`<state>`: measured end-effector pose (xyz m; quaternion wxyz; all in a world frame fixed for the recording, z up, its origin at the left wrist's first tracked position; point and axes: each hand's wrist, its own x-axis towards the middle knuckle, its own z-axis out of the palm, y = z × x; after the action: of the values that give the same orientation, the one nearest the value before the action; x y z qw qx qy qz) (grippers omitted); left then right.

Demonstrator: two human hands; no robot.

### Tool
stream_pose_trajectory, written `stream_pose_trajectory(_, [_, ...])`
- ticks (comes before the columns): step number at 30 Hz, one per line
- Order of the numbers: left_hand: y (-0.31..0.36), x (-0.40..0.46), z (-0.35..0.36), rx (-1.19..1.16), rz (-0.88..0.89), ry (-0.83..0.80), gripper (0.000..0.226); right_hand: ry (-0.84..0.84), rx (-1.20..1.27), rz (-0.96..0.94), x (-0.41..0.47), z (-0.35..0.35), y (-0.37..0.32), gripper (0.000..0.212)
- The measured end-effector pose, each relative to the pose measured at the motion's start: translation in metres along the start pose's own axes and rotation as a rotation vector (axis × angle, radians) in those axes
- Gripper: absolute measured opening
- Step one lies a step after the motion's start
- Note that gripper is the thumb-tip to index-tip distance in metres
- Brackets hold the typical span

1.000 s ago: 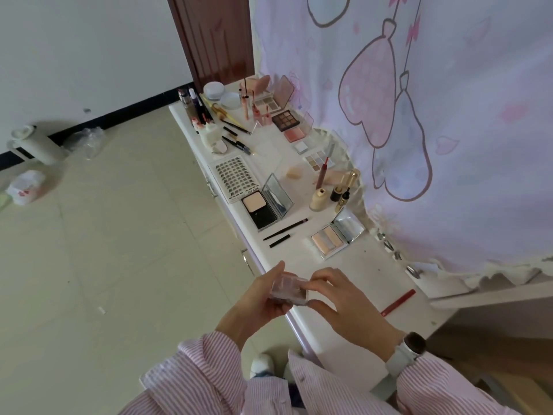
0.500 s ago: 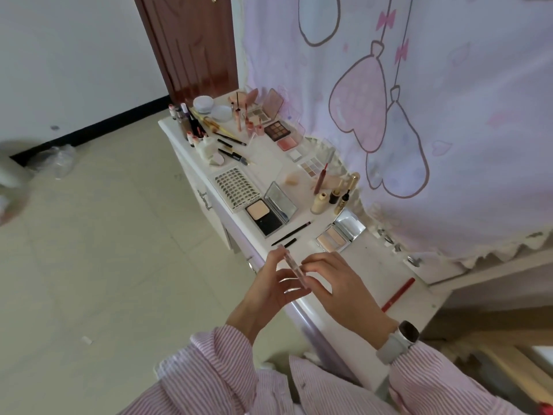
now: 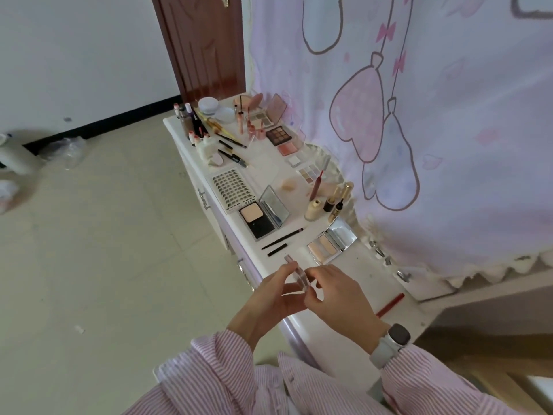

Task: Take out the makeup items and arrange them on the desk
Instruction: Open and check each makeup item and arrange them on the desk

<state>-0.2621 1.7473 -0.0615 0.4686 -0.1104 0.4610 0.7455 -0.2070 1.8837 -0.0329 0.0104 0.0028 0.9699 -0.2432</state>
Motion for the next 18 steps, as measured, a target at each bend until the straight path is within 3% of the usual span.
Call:
stream_pose_trajectory(11, [-0.056, 0.038, 0.047, -0.180, -0.177, 0.236, 0.030, -0.224, 0.181, 0.088, -0.001, -0.013, 0.114, 0.021])
stream_pose_trajectory(18, [-0.090, 0.066, 0.067, -0.099, -0.059, 0.582, 0.030, -0.181, 0.157, 0.182, 0.001, -0.003, 0.152, 0.024])
